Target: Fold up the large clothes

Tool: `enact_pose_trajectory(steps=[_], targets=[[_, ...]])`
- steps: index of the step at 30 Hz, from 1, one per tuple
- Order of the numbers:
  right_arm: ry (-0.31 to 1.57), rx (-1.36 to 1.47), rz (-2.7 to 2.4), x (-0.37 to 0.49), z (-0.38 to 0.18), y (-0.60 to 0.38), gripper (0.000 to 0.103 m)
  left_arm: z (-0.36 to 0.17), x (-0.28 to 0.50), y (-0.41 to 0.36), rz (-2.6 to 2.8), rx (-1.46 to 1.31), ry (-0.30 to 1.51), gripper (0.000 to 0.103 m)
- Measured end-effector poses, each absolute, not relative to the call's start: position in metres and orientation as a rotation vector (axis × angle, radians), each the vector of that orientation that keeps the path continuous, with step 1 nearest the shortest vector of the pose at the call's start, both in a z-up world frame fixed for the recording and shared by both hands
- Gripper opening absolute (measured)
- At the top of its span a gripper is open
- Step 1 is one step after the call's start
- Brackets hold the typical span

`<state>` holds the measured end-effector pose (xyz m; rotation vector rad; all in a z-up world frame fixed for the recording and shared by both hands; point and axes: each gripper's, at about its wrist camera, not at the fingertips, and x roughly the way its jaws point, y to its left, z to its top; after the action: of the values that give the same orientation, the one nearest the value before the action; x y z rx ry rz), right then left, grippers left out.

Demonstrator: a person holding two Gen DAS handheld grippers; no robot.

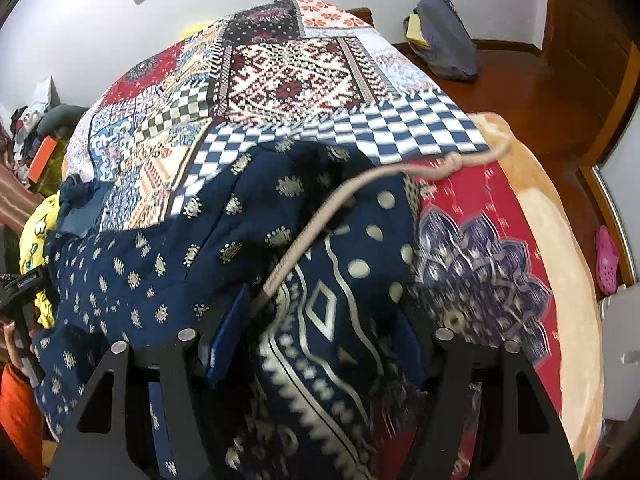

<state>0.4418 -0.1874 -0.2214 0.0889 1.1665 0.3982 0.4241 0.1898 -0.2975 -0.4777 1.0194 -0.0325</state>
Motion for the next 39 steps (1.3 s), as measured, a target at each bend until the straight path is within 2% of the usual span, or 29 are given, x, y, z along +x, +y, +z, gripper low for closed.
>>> enact_pose_trajectory(steps=[2,3,5,9,16,20,23,28,39], targets=[[1.170,0.075,0.389,0.444,-0.222,-0.182,0.023,-0.296,0.424,0.190,-0.010,-0.472,1.009,0.024],[1.174,0.080,0.390,0.445,-0.221,-0.180,0.021,-0.295,0.422,0.190,-0.006,-0.473,1.004,0.018],[1.158,0.089,0.399,0.444,-0.213,-0.179,0.015,-0.285,0.414,0.197,-0.006,-0.513,0.974,0.012],[1.084,0.091,0.438,0.437,-0.179,-0.175,0.013,-0.254,0.394,0.207,-0.001,-0.549,0.906,0.006],[0.949,0.033,0.516,0.430,-0.115,-0.137,0.011,-0.183,0.370,0.200,0.016,-0.401,0.807,0.005],[0.892,0.019,0.530,0.445,-0.094,-0.116,0.010,-0.146,0.371,0.203,0.025,-0.349,0.734,0.005],[0.883,0.010,0.522,0.463,-0.096,-0.106,0.009,-0.138,0.384,0.212,0.060,-0.309,0.712,0.005],[0.926,-0.032,0.492,0.499,-0.127,-0.087,0.009,-0.161,0.419,0.238,0.131,-0.301,0.751,0.004],[1.068,-0.084,0.425,0.550,-0.214,-0.089,0.009,-0.279,0.474,0.286,0.260,-0.324,0.942,0.003]])
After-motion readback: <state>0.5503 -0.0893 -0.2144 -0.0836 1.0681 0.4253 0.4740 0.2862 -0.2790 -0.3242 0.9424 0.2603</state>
